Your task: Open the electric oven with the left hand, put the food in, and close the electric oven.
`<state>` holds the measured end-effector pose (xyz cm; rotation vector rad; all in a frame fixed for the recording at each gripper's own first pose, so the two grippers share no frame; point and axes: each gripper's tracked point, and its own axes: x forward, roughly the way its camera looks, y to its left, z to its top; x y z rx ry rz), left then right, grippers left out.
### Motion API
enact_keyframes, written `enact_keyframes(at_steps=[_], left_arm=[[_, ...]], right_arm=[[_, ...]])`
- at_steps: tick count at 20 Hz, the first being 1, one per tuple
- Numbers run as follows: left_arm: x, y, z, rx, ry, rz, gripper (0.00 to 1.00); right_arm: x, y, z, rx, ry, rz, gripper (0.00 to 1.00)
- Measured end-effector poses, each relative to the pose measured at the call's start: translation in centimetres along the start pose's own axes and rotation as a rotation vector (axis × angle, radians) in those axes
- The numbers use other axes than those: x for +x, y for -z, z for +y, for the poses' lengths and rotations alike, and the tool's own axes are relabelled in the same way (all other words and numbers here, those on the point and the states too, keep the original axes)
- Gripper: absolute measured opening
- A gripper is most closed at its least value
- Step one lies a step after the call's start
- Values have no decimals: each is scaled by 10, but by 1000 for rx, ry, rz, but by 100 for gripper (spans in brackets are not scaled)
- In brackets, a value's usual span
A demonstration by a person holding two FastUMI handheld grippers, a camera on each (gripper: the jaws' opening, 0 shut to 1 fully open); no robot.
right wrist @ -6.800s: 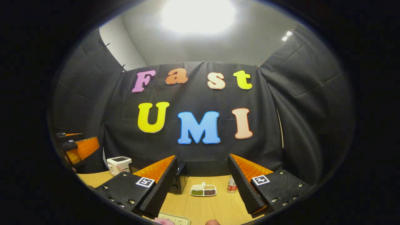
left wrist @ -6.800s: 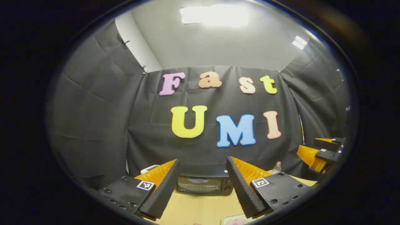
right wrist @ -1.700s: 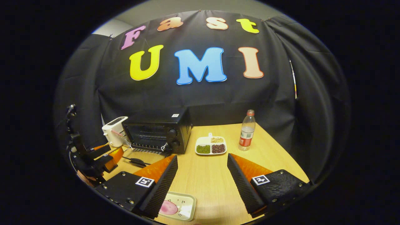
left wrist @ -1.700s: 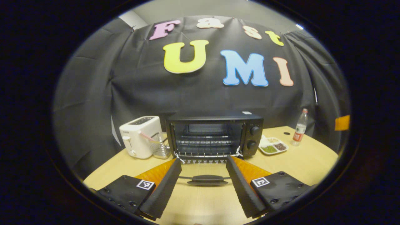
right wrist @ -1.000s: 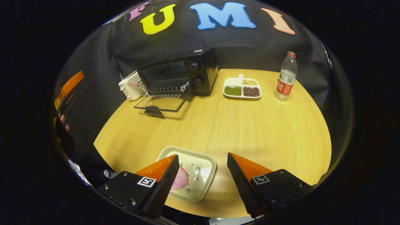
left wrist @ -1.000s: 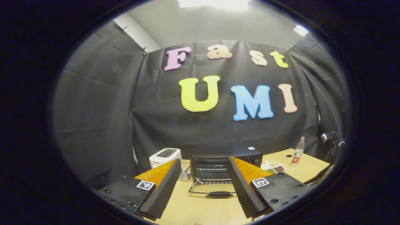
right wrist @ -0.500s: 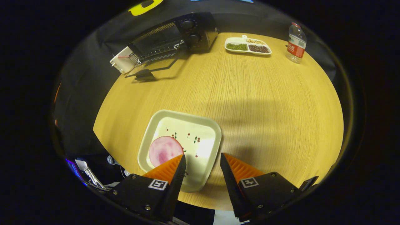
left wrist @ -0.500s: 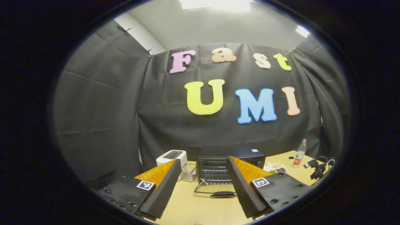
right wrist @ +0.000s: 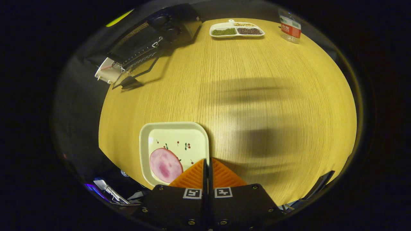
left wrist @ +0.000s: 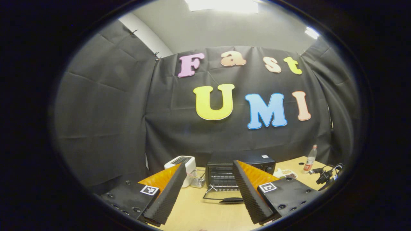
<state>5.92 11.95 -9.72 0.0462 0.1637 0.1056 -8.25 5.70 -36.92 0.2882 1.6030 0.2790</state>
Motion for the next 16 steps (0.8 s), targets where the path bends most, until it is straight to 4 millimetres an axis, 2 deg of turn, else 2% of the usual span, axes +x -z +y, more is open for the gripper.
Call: enact_keyframes(at_steps=[4,8,13,15,16], left_arm=[[0,0,9,7,-15,0,100],[1,1,15,1,-28,3,100],[3,2,17,-2,-28,3,100],[7,6,18,-2,-23,6,90],[8,6,19,2,-21,6,97]], right_arm=[[-1,5,24,128,-182,27,0],[-7,-2,42,176,-267,-1,0],[-28,-30,86,259,-399,-78,0],[-33,-47,101,284,-419,-125,0],[-34,-56,109,299,-429,-144,0]])
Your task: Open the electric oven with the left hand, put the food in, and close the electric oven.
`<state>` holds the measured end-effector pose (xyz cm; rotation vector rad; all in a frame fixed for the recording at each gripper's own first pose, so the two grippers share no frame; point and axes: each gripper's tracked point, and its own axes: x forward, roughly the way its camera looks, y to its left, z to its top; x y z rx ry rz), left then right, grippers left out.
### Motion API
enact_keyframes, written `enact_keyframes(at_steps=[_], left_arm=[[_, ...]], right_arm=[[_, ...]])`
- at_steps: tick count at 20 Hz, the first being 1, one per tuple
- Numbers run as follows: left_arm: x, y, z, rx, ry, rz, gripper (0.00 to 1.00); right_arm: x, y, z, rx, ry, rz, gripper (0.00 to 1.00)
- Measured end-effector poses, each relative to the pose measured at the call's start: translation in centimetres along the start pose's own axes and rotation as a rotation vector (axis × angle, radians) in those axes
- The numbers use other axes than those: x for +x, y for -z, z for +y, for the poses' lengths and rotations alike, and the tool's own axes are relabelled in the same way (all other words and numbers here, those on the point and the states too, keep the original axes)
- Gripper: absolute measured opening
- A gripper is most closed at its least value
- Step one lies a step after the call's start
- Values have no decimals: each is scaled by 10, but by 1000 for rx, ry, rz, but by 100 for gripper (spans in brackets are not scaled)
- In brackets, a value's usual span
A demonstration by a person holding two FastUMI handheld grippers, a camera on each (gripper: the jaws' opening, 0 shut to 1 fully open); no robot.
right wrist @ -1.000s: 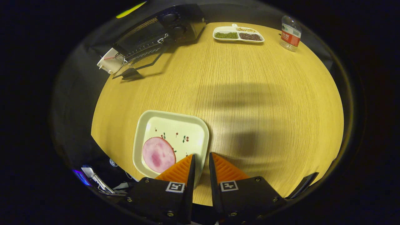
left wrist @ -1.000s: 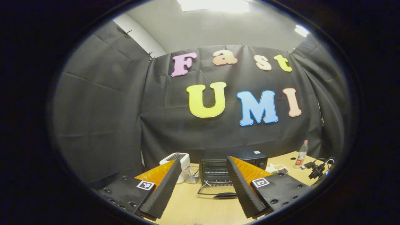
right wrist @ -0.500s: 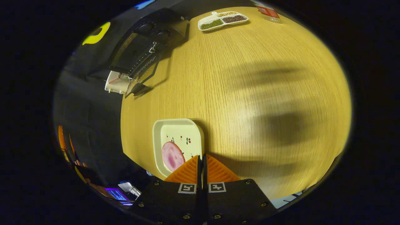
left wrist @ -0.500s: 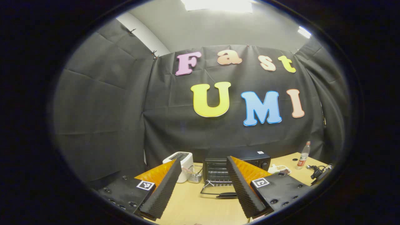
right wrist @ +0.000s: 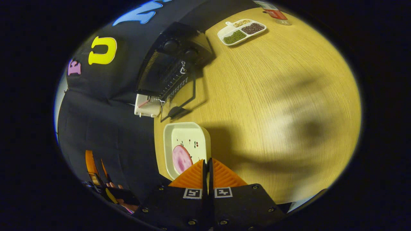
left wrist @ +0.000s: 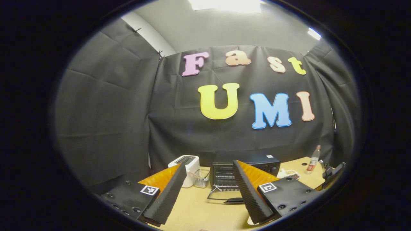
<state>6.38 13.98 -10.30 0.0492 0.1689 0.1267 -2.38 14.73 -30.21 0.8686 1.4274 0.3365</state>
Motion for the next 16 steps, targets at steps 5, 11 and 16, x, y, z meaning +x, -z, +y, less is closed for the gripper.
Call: enact_keyframes(at_steps=[5,11,16], left_arm=[[10,3,15,3,4,3,100],[27,14,47,-9,-15,20,100],[43,27,72,-12,-31,40,97]], right_arm=[[22,-37,35,93,-21,-133,0],[61,-77,66,217,-41,-259,0],[95,-111,92,337,-82,-345,0]])
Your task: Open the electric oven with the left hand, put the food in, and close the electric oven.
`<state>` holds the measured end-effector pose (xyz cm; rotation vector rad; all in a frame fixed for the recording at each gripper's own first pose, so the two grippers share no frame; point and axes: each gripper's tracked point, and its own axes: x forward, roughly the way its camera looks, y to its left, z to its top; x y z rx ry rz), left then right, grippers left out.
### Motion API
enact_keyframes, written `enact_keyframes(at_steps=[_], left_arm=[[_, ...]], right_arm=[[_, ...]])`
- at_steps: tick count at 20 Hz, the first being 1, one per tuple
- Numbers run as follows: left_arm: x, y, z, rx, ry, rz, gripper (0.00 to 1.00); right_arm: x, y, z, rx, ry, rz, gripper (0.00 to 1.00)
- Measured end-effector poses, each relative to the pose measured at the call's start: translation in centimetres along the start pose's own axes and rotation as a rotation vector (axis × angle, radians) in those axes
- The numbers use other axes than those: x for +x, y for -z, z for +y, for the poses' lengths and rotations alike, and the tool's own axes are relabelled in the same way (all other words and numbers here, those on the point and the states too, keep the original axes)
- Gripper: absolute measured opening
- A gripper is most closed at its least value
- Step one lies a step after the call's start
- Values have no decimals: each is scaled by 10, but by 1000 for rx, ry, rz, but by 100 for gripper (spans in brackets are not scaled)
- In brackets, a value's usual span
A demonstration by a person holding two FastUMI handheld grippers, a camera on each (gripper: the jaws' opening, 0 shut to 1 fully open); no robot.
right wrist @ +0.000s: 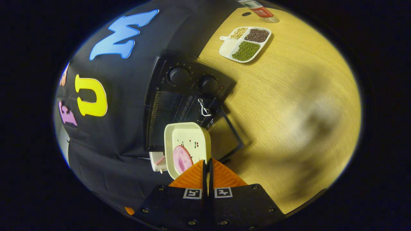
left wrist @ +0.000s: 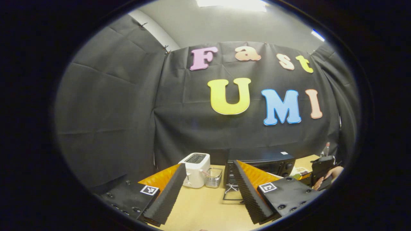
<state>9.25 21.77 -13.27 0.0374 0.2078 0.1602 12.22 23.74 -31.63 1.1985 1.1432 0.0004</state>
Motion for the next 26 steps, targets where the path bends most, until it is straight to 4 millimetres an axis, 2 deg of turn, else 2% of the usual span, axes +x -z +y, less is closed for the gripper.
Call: enact_keyframes(at_steps=[2,4,11,12,17,19,20,21,22,23,26], left_arm=[[6,5,9,-2,-4,11,100],[12,9,15,-4,-5,19,97],[29,27,32,-25,-17,62,100],[31,31,33,-25,-17,70,97],[38,36,34,-13,-19,87,97],[41,36,32,-13,-16,88,98],[40,36,30,-12,-13,87,97],[41,34,27,-11,-8,83,97],[41,35,25,-10,-1,81,97],[42,34,20,-11,7,82,97],[41,37,6,-13,32,82,97]], right_arm=[[18,-1,9,39,-7,-18,0],[33,-5,19,79,-10,-48,0],[86,-31,43,158,-11,-157,1],[91,-35,46,174,-17,-173,0],[106,-54,58,223,-42,-252,0],[105,-59,69,218,-93,-272,5],[102,-60,75,198,-118,-283,11],[99,-61,76,171,-125,-280,7],[94,-59,79,159,-139,-276,20],[90,-53,81,148,-159,-265,24],[77,-47,74,68,-144,-253,97]])
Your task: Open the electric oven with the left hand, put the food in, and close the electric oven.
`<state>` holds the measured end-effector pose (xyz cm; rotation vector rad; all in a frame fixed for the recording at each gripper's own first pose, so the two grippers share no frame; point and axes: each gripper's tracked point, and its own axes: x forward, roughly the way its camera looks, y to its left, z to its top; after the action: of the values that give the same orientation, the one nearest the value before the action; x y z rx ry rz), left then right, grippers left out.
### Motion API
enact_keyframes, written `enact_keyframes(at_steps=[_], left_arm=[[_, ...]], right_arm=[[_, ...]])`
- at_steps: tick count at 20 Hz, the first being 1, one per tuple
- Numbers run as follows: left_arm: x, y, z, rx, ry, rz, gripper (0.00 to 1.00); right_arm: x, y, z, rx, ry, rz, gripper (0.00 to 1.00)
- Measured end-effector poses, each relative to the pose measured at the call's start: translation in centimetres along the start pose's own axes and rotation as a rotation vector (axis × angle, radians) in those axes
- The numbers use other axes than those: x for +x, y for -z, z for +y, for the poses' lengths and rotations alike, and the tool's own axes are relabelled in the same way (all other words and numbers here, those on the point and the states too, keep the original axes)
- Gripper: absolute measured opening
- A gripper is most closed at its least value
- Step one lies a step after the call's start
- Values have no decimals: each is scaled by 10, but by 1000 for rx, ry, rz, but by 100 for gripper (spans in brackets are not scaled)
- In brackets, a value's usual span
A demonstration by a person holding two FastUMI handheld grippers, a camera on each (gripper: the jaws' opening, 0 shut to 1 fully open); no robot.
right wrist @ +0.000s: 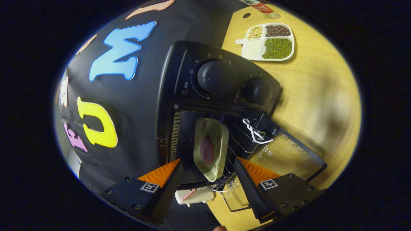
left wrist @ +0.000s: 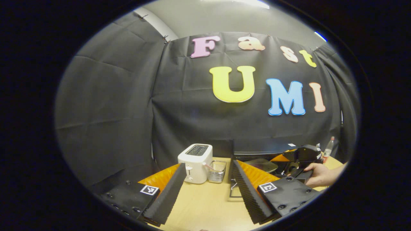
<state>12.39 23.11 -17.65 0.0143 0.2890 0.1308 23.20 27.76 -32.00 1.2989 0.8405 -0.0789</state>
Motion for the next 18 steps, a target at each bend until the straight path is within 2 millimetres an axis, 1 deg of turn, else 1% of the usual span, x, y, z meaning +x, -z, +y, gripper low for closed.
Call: enact_keyframes(at_steps=[1,2,3,4,5,6,7,8,9,10,13,15,17,18], left_arm=[[0,0,-5,-1,14,2,97],[1,4,-11,-2,27,7,97],[0,6,-16,-5,39,13,100],[-1,10,-22,-9,51,19,97],[-1,13,-29,-14,64,28,100],[-1,19,-34,-18,78,38,97],[-2,24,-40,-18,91,50,100],[-1,31,-48,-19,108,63,97],[-1,38,-55,-18,123,78,100],[-1,46,-63,-19,141,97,97],[1,71,-84,-21,192,155,99],[4,86,-99,-26,225,190,100],[6,100,-114,-27,256,224,100],[8,108,-120,-24,269,241,98]], right_arm=[[-7,-1,-3,-42,8,-1,98],[-15,-1,-1,-71,3,0,98],[-26,-1,3,-104,-9,4,98],[-34,-1,6,-131,-23,7,98],[-44,-1,10,-166,-38,12,98],[-54,-1,14,-204,-52,16,98],[-64,-3,16,-248,-63,18,98],[-75,-2,19,-285,-80,20,98],[-87,-4,20,-333,-87,18,98],[-102,-6,19,-392,-91,11,98],[-134,-14,15,-555,-99,-23,98],[-153,-19,13,-645,-103,-51,98],[-171,-29,11,-727,-93,-89,98],[-179,-34,11,-762,-92,-106,98]])
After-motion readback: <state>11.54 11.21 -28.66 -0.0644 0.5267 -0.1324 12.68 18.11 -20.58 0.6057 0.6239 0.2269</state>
